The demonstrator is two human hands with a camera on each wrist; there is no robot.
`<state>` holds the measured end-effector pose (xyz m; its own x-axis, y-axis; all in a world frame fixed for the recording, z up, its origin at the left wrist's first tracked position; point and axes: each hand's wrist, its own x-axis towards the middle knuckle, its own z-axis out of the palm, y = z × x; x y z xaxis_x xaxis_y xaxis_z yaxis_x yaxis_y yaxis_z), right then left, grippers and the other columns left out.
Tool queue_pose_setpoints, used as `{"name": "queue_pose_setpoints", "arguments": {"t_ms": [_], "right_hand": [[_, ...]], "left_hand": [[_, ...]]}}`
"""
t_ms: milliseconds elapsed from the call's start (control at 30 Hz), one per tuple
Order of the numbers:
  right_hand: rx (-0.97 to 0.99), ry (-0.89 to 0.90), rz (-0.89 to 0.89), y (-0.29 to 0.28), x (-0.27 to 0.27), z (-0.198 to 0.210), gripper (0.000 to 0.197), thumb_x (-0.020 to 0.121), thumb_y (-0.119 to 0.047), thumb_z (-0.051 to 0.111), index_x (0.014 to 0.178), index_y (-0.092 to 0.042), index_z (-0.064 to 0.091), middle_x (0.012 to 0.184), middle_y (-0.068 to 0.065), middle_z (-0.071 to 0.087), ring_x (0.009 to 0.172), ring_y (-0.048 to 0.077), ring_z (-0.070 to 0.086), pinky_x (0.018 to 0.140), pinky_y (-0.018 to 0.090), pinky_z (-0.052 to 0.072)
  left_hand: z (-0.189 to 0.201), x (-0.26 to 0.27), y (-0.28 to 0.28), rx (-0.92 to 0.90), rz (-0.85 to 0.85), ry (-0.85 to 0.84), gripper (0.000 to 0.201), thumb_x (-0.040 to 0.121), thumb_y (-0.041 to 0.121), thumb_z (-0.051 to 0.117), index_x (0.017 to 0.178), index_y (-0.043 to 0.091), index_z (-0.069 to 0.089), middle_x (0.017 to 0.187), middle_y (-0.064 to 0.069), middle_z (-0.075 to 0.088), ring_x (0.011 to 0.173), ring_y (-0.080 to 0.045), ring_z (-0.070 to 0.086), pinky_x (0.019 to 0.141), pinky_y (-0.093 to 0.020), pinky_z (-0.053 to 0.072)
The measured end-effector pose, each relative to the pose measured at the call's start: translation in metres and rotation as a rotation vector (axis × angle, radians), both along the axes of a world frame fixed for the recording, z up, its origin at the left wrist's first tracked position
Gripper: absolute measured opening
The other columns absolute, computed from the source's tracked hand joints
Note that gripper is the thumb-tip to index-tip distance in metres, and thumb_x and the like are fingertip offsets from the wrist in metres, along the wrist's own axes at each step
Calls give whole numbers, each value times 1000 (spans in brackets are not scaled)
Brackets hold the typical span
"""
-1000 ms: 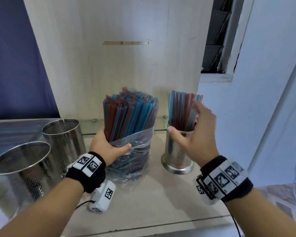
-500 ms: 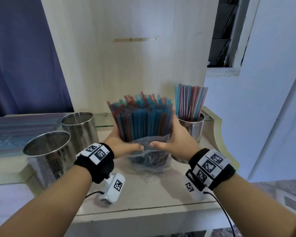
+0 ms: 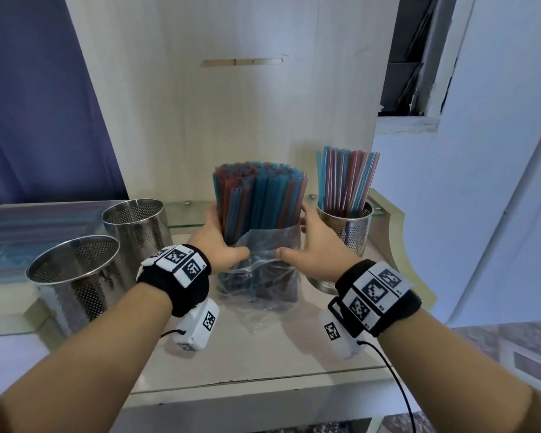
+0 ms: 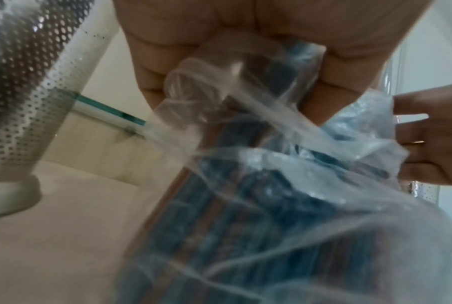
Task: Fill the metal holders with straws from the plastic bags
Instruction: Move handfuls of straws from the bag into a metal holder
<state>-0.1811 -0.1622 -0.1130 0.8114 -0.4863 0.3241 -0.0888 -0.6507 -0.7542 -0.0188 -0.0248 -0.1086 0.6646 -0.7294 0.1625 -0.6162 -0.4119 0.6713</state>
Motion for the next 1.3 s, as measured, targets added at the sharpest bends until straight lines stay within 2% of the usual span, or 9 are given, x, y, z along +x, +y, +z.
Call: {"name": "queue_pose_setpoints", "arguments": {"t_ms": [67,233,467,700,800,967,1067,1200,1300], "right_hand": [[51,-138,39,3,7,3,102,75,-30,85,151,-30,16,140,-11,48,124,-6,47,102,7,38],[179,-318,-91,8,38,1,153,39,-68,92,148,-49,-15,161,-6,21,147,9,24,119,46,29],[141,-417,-312,14,56,-5,141,53,-63,87,150,-44,-14,164,-3,16,148,12,23,120,39,28],[156,-402,-337,10,61,-6,131,51,-68,82,149,-44,-2,155,-1,36,140,17,40,113,45,39],[279,-444,-94,6,48,-4,109,60,-42,92,145,-22,28,135,-1,57,125,11,57,104,42,49],[278,-191,287,-1,25,0,98,66,-16,92,146,-14,35,135,4,60,126,16,58,105,44,49],[251,-174,289,-4,22,-1,117,62,-6,93,152,-17,19,142,2,51,131,8,52,105,29,47],[186,-286,169,-6,20,1,120,57,-19,97,150,-25,20,142,-8,48,131,1,48,108,26,42],[194,-347,32,-7,22,-3,113,58,-31,96,147,-26,27,136,-10,53,128,3,51,111,38,43]], "left_hand": [[-4,2,-3,7,0,29,91,73,26,77,144,21,20,103,-3,59,93,-27,62,82,-35,51],[-10,-2,-1,-124,-112,32,106,59,34,80,145,22,19,115,2,60,105,-20,63,86,-33,52],[-18,-32,7,-373,58,-95,135,62,39,88,149,35,-16,120,4,60,102,-17,64,87,-29,50],[-28,-16,2,-516,-29,163,113,74,38,77,151,38,-5,139,-6,54,111,-10,63,96,-29,48],[-13,3,9,-410,-72,194,120,52,76,76,148,22,28,120,7,65,103,-4,66,86,-23,53],[2,13,10,-237,46,137,27,84,36,69,92,13,58,78,3,59,72,-12,53,45,-4,35],[-1,12,6,-252,9,180,62,68,65,73,65,6,52,51,1,53,49,-11,49,47,-18,41],[4,15,-7,-430,-125,259,75,64,68,73,118,22,49,104,3,65,100,-16,63,94,-41,53],[8,15,-18,-511,-16,209,107,65,64,71,146,27,12,120,-5,58,108,-21,62,95,-40,52]]}}
